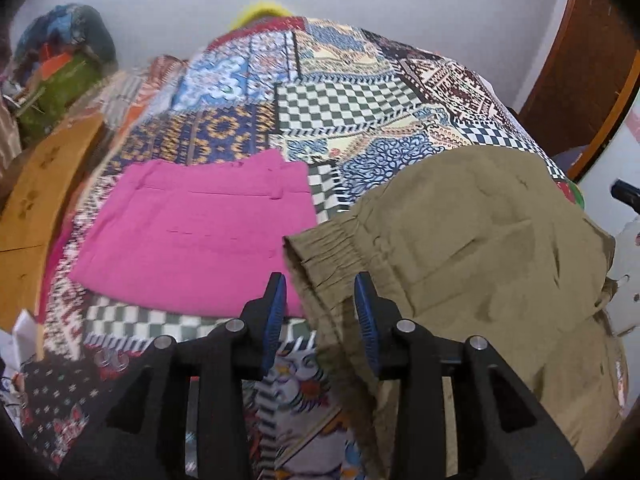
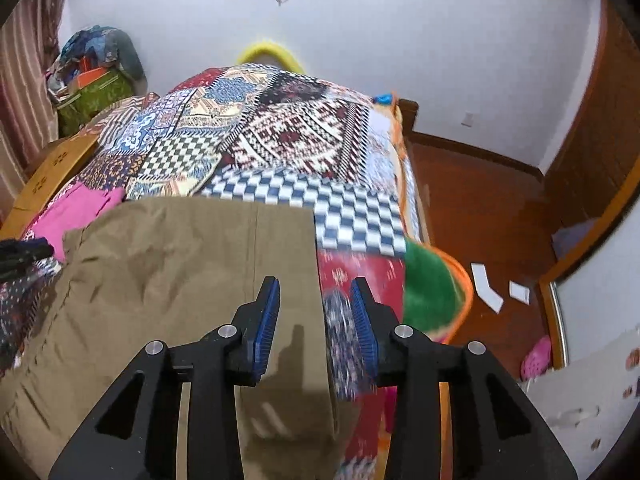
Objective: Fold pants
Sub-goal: 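Grasp the waistband with the left tool while the right tool grasps the hem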
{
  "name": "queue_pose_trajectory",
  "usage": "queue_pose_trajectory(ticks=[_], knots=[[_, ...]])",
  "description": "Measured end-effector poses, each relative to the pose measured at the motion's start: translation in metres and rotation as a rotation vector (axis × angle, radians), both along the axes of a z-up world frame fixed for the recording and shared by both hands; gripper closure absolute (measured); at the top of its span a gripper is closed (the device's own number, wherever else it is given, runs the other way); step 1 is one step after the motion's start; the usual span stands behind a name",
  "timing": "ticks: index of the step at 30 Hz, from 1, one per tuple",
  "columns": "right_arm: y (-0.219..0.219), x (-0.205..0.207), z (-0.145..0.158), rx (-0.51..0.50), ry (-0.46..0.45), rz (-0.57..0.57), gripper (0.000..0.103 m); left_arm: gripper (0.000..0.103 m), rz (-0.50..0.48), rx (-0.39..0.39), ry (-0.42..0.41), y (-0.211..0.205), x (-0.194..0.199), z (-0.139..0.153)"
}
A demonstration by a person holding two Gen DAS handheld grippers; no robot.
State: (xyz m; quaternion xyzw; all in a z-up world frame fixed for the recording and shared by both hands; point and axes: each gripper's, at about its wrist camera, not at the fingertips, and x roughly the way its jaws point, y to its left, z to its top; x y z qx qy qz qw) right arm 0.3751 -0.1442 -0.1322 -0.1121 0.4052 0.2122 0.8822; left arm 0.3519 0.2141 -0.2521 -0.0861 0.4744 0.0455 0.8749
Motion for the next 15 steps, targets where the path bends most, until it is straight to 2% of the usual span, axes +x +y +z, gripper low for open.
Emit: queue_pose_trajectory(ticks=[8,15], knots=[[0.023,0.051,-0.018,-0.035,0.067,0.031,0.065,0.064,-0.048,-0.046,0.06,0.0,0.028,-0.022],[0.047,0.083,-0.05,-0.083,0.181,0.081,0.063,0.057,-0.048,-0.092,0.046,0.009,0.038,-0.021]])
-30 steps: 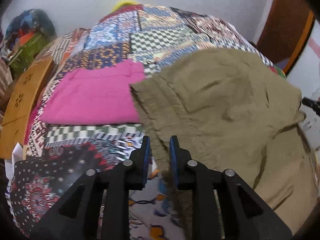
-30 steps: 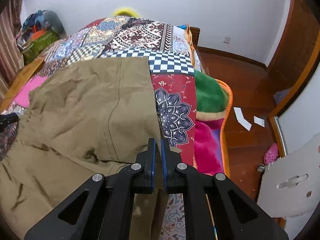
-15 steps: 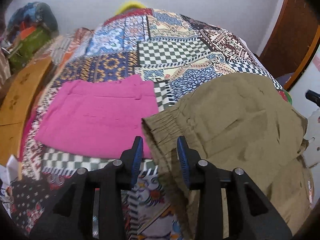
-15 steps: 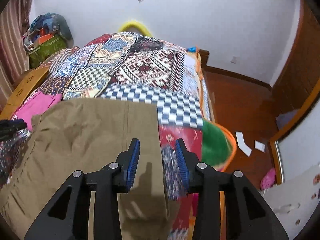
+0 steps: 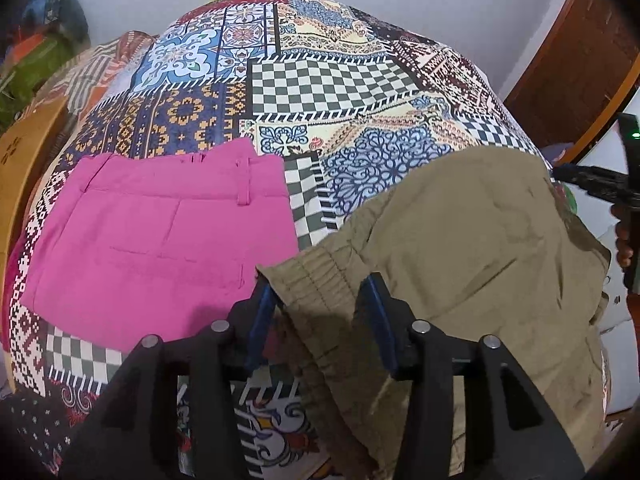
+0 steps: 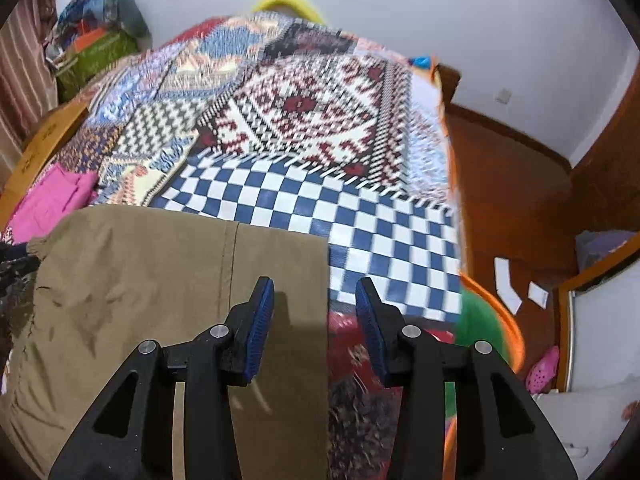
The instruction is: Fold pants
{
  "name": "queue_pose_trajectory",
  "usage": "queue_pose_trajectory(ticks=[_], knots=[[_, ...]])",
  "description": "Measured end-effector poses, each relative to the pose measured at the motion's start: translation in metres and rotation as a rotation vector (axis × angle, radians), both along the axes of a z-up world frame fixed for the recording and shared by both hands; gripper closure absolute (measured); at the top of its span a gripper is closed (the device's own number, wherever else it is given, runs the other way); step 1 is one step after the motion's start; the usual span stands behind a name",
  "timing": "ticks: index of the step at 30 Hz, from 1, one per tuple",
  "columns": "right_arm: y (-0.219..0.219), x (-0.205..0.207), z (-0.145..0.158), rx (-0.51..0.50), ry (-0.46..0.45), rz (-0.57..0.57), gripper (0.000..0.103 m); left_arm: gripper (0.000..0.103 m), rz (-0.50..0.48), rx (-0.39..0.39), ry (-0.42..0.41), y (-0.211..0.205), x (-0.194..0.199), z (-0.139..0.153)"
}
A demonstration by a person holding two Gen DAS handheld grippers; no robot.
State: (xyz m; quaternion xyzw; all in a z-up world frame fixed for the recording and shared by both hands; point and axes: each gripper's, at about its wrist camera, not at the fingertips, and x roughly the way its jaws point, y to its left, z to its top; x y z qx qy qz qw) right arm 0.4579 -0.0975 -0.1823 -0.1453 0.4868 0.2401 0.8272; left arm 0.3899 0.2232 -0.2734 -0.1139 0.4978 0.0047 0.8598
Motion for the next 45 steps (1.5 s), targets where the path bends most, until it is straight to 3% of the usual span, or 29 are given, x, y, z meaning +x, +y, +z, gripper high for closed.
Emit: queue_pose_trajectory(ticks=[8,10,15,21,34,45], knots=[[0.014,0.021,-0.024,0.004,0.119,0.016,0.058,0.057,-0.008,-0.039,0.011,0.003,0.009,-0.01],[0.015,0.021,-0.025,0.025,0.129,0.014,0.058,0.067,-0.016,-0.054,0.004,0.002,0.008,-0.011],[0.017,0.021,-0.024,0.029,0.111,0.002,0.091,0.086,-0.002,-0.009,-0.006,0.0,0.008,-0.009],[0.021,0.014,-0.013,0.008,0.02,-0.007,0.098,0.095,0.012,0.002,-0.046,0.001,0.002,0.002],[0.026,0.007,0.068,0.099,-0.213,-0.089,0.099,0.098,0.059,0.063,-0.177,0.007,0.011,0.06],[0.009,-0.035,0.131,0.216,-0.318,-0.071,0.099,0.098,0.047,0.067,-0.343,0.008,-0.026,0.136]])
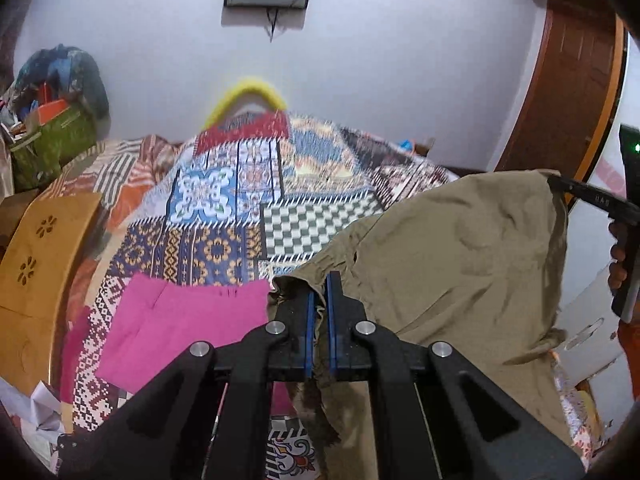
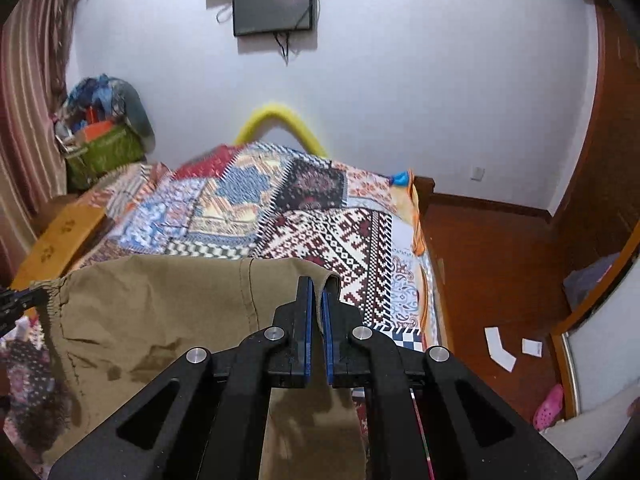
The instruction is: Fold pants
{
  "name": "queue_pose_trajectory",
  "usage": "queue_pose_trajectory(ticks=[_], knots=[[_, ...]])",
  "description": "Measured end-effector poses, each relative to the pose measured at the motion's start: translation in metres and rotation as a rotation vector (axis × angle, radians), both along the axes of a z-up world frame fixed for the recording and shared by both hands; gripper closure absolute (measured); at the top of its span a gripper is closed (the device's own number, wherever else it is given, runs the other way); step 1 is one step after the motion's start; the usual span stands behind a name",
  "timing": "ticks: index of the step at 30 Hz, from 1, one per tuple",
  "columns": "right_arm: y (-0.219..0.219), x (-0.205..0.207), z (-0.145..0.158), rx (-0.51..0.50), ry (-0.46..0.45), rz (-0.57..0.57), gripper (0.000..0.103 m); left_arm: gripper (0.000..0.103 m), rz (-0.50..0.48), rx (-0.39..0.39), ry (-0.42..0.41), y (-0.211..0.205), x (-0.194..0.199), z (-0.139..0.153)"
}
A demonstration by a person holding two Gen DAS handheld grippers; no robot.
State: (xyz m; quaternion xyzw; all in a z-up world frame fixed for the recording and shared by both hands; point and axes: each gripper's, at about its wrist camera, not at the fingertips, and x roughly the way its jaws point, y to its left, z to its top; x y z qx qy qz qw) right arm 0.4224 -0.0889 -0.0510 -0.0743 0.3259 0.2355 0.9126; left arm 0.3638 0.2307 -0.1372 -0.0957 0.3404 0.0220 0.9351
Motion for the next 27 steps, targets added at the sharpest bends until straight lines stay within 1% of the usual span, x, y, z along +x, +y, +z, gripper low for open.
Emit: queue_pose_trajectory(ticks=[3,8,15,23,27], knots=[[-0.012,-0.018,0.008,0.036,-0.003,0.007,0.099,0.098,-0.02,-0.025,-0.017,-0.003,-0.013,0.01],[-0.029,-0.051,0.011,0.077,-0.012,0.017,0.099,0.098,-0.047,0.005,-0.02,-0.017,-0.035,0.017],[-0.042,-0.091,0.013,0.068,-0.018,0.036,0.099,0.098,-0.073,-0.003,-0.023,-0.027,-0.075,0.023],[-0.055,-0.13,0.013,0.089,0.012,0.043,0.099,0.098,-0.094,0.0,0.004,-0.037,-0.12,0.026],[-0.063,-0.147,0.006,0.093,0.044,0.031,0.099,0.098,-0.107,0.014,0.014,-0.047,-0.142,0.024]])
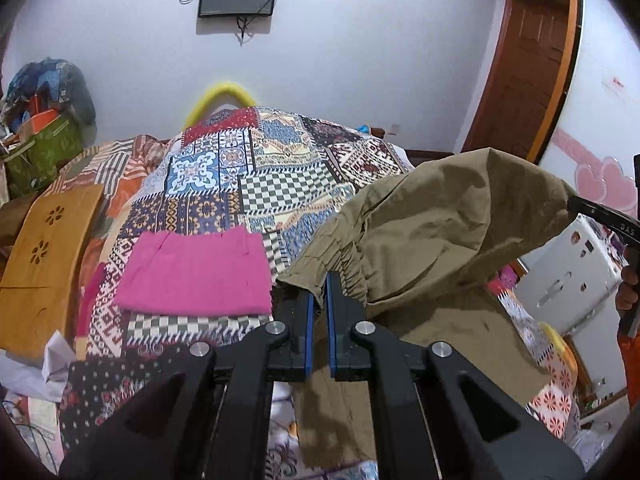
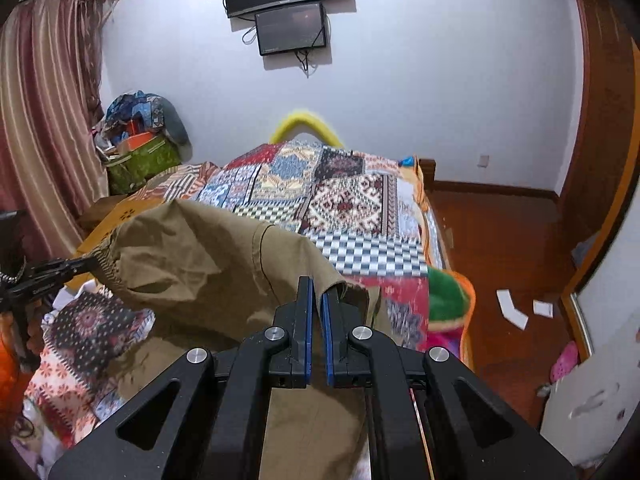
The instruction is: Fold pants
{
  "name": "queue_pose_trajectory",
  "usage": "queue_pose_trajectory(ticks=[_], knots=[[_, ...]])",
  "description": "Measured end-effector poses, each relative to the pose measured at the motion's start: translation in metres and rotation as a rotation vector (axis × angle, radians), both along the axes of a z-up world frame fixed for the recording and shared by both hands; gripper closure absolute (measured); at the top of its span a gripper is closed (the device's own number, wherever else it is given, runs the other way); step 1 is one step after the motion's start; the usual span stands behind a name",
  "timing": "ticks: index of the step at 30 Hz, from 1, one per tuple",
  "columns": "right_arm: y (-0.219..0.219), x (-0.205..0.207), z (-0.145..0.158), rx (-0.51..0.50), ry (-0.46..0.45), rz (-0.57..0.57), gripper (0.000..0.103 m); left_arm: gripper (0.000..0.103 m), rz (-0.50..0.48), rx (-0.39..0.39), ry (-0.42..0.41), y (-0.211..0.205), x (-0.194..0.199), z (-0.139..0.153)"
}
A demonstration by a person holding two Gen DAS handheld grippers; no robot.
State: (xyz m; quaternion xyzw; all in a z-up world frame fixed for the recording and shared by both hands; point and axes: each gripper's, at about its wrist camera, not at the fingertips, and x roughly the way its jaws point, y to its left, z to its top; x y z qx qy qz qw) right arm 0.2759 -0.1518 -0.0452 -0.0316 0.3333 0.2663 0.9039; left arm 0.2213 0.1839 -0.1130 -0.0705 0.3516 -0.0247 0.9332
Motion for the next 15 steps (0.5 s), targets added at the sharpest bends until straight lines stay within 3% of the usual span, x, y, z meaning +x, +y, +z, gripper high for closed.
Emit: queue_pose_trajectory(ticks=[8,15], knots=[[-0.016,-0.036,-0.019,-0.018,0.077,-0.02,0.099,0.098,0.001,-0.01,0.039,-0.011,-0.036,-0.015],[-0.022,-0.068,-0.05,-0.057,0.149,-0.025,0.099,0.098,0.012,-0.009,0.107,-0.017,-0.064,-0.05]])
